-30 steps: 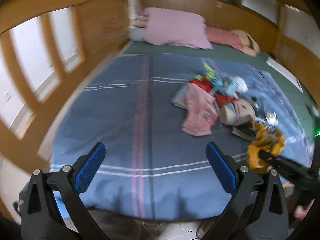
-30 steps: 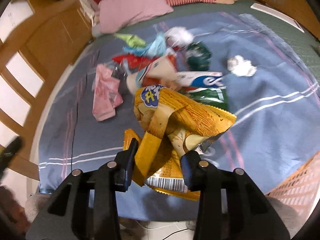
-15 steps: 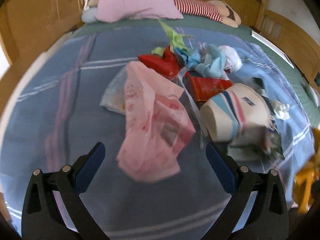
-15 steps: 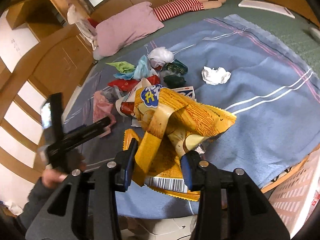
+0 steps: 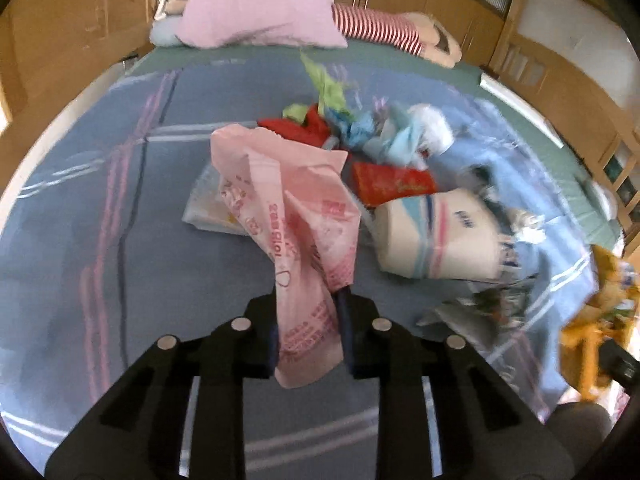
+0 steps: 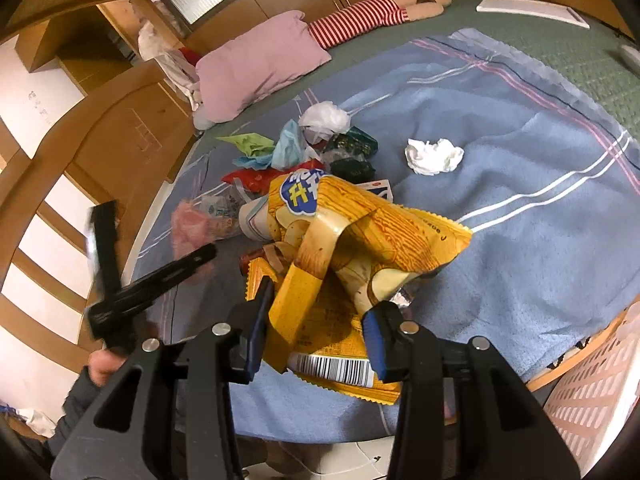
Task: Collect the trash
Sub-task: 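Carry both items to the white bin and open the left tool over it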
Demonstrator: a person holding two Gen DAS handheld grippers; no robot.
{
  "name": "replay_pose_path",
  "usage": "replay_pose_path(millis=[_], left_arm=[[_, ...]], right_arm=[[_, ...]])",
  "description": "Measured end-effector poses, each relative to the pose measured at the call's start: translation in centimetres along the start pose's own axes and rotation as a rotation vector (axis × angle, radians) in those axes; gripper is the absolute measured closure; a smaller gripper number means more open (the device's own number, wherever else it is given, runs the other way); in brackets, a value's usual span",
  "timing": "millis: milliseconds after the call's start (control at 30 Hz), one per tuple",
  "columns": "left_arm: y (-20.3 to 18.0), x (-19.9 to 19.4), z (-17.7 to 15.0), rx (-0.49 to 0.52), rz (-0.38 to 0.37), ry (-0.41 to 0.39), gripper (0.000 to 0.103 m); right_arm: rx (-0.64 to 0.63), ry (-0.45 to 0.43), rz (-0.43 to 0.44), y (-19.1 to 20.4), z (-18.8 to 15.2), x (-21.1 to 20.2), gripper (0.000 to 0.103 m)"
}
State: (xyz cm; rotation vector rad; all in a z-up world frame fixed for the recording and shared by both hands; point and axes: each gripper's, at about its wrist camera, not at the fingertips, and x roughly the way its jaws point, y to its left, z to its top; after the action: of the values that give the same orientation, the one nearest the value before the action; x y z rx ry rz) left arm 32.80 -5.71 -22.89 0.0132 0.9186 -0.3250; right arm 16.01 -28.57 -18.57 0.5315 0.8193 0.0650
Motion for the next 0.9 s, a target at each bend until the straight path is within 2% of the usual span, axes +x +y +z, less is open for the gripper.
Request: replay_pose_path(millis=[233,367,600,767,833,900], left_arm=[[-2.7,-7.4,-0.2,0.055,-0.015,-0.106,0.079],[-7.0,-10.9,-0.6,0.121,-0.067,-0.157,0.079],[-17.6,-15.6,-2.7,0.275,-0.276,-0.207,0.079],[-25.6,-17.7,-5.8,0.392,-0.424,-0.192,0.078],[-29.0,-18.5,-7.7,0.441,-0.486,-0.174,0.078],[-31.5,-18.6,-9.0,0.475,-0.518,-0.157,0.078]], right_arm=[[-0.069,-0.072,-0.022,1.3,0.0,-2.6,0.061],[-0.063,-0.161,-0.060,0.8,0.3,-6.6,0.061],[-0.011,-0.329,-0.204,-1.9,-1.2,-16.4,0.061],[0.049,-0.430,-0.365,-5.0,-4.1,-24.1,0.060],[0.088,-0.453,-0.427,-6.3,-5.4,-26.3,0.060],[0.129,-0.472,-0.481,-7.5,-6.6,-27.9,0.060]])
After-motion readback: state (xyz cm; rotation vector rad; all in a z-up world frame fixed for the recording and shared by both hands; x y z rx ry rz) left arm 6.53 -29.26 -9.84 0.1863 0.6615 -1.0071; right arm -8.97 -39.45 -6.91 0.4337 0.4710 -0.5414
